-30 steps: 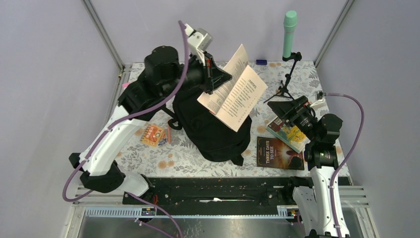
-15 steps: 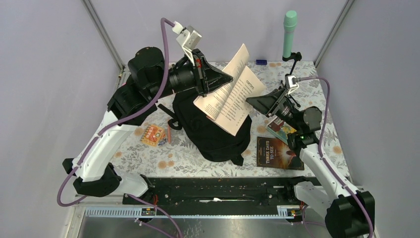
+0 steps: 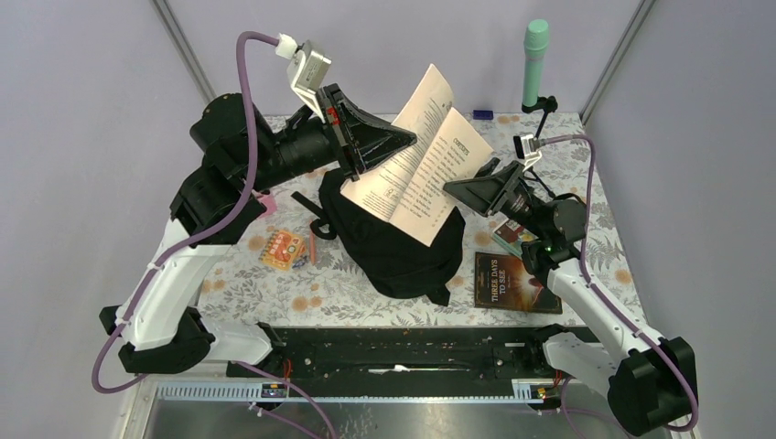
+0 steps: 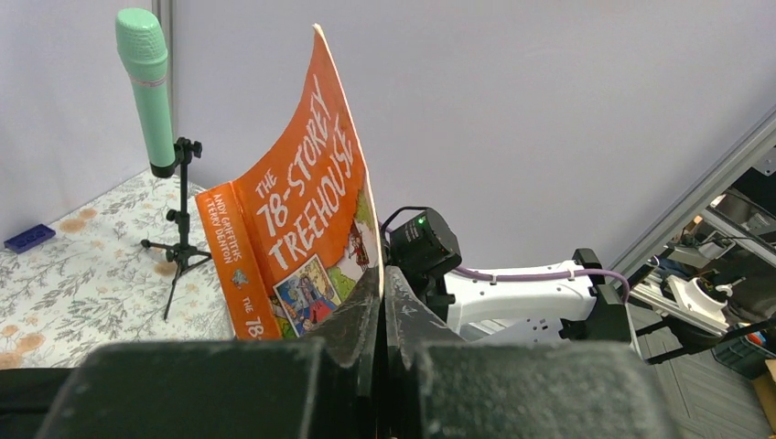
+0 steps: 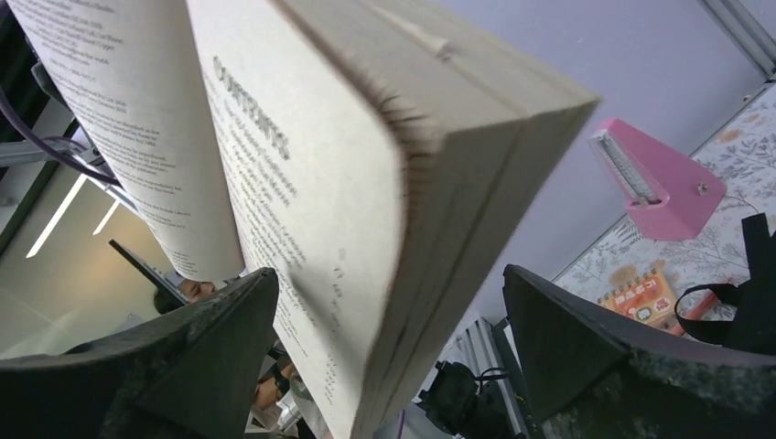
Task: Pack the student bag
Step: Pick up the book from the center of the board.
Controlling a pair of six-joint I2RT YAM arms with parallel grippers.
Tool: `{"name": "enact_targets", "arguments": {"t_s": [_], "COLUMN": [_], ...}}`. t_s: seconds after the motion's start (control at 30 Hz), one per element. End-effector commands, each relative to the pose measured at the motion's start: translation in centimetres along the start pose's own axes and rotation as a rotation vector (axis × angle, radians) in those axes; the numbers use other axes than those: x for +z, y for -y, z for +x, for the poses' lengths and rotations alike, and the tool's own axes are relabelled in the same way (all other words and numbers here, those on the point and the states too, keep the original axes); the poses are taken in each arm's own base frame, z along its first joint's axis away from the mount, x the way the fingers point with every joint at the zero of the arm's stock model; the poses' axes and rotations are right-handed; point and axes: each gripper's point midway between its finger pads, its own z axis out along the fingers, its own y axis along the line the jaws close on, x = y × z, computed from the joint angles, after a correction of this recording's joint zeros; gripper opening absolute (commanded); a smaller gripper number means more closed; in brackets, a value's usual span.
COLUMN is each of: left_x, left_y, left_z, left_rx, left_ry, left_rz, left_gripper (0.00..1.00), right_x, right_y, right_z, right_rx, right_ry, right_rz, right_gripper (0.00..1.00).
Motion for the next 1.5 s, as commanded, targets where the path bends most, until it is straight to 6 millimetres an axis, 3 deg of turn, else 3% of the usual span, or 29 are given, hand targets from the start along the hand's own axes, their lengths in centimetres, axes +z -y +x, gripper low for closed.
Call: {"name": "enact_targets", "arguments": {"t_s": [0.0, 0.23, 0.33, 0.43, 0.63, 0.77, 0.8, 0.83, 0.87, 0.93, 1.0, 1.07, 1.13, 1.23, 1.4, 1.47], "left_x": [-1.0, -1.2, -1.4, -1.6, -1.8, -0.9, -0.9, -1.0, -1.2, -1.7, -2.5, -3.5, -4.3, -4.8, -5.1, -4.9], "left_y": [2.6, 3.8, 2.9, 1.1, -2.7, -1.6, -1.1, -0.6, 0.0, 0.9, 2.1, 3.3, 3.2, -0.1, -6.9, -7.8], "left_z": [-4.2, -4.6, -4.2, -3.0, 0.1, 2.9, 3.3, 3.7, 3.9, 3.9, 3.9, 3.7, 3.4, 3.8, 6.6, 7.4], "left_rx": [0.068, 0.066, 0.096, 0.12, 0.163, 0.187, 0.188, 0.186, 0.188, 0.181, 0.167, 0.158, 0.146, 0.11, 0.004, -0.041], "left_ry": [0.16, 0.199, 0.186, 0.166, 0.103, 0.023, 0.01, 0.0, -0.004, -0.004, -0.011, -0.019, -0.015, -0.036, -0.105, -0.113], "left_rz": [0.094, 0.161, 0.118, 0.033, -0.108, 0.019, 0.055, 0.087, 0.117, 0.158, 0.207, 0.242, 0.207, 0.036, -0.195, -0.19], "left_gripper": [0.0, 0.0, 0.0, 0.0, 0.0, 0.0, 0.07, 0.22, 0.46, 0.83, 0.99, 0.99, 0.99, 0.99, 0.99, 0.99], "right_x": [0.7, 1.2, 1.1, 0.9, 0.1, -0.6, -0.8, -1.0, -1.2, -1.6, -1.8, -1.9, -1.7, -1.4, -1.1, -1.0], "right_y": [-4.7, -6.1, -6.5, -6.5, -5.6, -5.2, -5.1, -4.7, -4.6, -4.4, -4.3, -4.3, -4.4, -5.8, -7.9, -8.6], "right_z": [-0.6, -0.5, -0.8, -1.0, -1.2, -1.7, -1.8, -1.9, -2.1, -2.3, -2.4, -2.5, -2.4, -2.2, -1.6, -1.4], "right_rx": [-0.098, -0.157, -0.128, -0.117, -0.131, -0.147, -0.16, -0.168, -0.18, -0.206, -0.224, -0.237, -0.247, -0.267, -0.27, -0.269], "right_ry": [0.005, -0.014, 0.006, 0.029, 0.073, 0.135, 0.15, 0.163, 0.175, 0.196, 0.21, 0.211, 0.198, 0.178, 0.125, 0.104], "right_rz": [-0.15, -0.157, -0.177, -0.168, -0.087, -0.043, -0.031, -0.01, 0.005, 0.031, 0.041, 0.05, 0.042, -0.02, -0.109, -0.139], "right_gripper": [1.0, 0.99, 0.9, 0.74, 0.29, 0.0, 0.0, 0.0, 0.0, 0.0, 0.0, 0.0, 0.0, 0.0, 0.0, 0.0]}}
